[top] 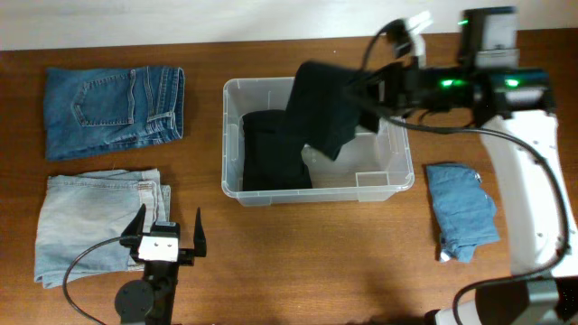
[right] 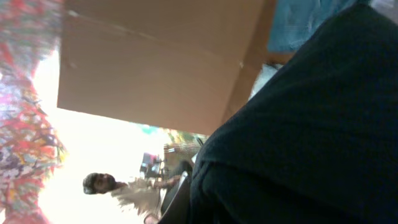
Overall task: Pack container
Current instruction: 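Lift the second black garment and carry it over the container, then lower the second black garment onto the first and press it down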
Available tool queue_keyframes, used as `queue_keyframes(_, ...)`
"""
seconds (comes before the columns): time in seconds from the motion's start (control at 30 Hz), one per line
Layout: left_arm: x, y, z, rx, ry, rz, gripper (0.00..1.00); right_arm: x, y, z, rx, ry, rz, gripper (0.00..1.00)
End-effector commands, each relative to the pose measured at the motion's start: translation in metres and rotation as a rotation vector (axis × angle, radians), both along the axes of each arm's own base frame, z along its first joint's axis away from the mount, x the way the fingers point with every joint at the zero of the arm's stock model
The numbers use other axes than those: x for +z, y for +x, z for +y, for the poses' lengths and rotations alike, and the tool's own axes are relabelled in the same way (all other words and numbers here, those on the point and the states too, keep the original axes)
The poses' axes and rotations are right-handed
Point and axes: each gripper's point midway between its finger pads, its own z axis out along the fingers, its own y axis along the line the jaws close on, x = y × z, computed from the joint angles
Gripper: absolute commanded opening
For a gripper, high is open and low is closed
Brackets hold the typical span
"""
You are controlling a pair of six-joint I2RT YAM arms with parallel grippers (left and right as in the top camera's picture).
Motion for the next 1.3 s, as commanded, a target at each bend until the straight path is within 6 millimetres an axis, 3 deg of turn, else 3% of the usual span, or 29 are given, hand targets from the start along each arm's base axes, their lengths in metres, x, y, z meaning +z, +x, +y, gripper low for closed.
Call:
queue_keyframes(0.0,-0.002,0.0,0.002,0.007,0.014,-0.001,0.99,-0.026,0.004,0.014,0.009,-0.085,-0.008,0.04)
queue_keyframes(0.57,-0.002,0.0,0.002,0.007,0.014,-0.001,0.99,-0.128,0.041,0.03,0.012,-0.245,0.198,0.04)
queue_keyframes(0.8,-0.002,0.0,0.002,0.007,0.013,-0.002,0.99,-0.157,0.045,0.037,0.04,-0.262,0.259,0.04)
queue_keyframes(0.93,-0.002,0.0,0.002,0.007,0.013,-0.002,0.99,-0.192,0.056,0.025,-0.017,-0.398,0.28,0.04)
queue_keyframes(1.07,-0.002,0.0,0.002,0.007,0.014,-0.002,0.99,-0.21,0.062,0.014,-0.061,-0.503,0.272,0.04)
queue_keyframes(1.27,-0.002,0.0,0.002,0.007,0.014,-0.001,0.99,-0.242,0.076,-0.022,-0.176,-0.771,0.234,0.08)
